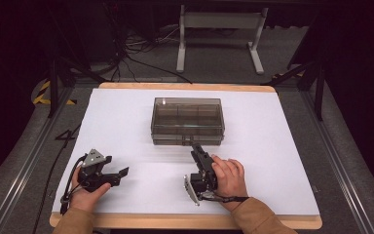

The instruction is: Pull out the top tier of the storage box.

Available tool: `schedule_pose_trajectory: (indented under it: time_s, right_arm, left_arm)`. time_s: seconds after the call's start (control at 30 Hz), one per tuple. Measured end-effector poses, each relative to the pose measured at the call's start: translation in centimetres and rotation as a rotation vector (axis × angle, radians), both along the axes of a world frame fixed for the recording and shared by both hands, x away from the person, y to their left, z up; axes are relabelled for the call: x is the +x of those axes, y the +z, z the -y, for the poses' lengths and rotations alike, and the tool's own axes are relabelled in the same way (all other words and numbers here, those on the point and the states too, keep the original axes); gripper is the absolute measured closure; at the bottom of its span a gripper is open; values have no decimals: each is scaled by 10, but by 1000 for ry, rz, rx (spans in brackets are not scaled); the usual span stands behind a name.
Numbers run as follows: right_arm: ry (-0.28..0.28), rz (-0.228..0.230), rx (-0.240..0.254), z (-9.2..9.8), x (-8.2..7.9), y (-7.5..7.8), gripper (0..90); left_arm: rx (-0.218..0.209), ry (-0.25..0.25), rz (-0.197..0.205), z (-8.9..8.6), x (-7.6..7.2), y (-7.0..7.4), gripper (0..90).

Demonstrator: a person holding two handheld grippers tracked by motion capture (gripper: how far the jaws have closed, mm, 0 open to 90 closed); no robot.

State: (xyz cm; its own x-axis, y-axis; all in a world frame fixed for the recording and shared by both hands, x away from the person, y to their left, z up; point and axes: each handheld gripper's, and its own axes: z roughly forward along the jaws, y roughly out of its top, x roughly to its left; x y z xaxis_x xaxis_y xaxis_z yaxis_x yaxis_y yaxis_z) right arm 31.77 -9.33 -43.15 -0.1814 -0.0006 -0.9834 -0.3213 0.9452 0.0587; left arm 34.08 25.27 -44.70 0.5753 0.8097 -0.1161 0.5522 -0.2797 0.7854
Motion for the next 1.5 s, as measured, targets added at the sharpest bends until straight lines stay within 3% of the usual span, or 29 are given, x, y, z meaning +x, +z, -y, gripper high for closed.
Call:
schedule_pose_trajectory:
  time_s: [0.17,0.6,0.87,1.13,1.5]
  right_arm:
    - [24,-21,21,8,-2,2,617]
    - [148,-83,133,32,-4,9,583]
    - [204,-134,165,46,-1,10,563]
    - [212,-171,234,62,-1,14,557]
    - [212,-295,372,84,0,20,545]
  left_arm:
    - [0,2,-1,0,0,0,198]
    - [2,3,0,0,0,0,198]
    - [0,7,-1,0,0,0,198]
    - [1,10,-1,0,0,0,198]
    - [3,18,-10,-1,0,0,199]
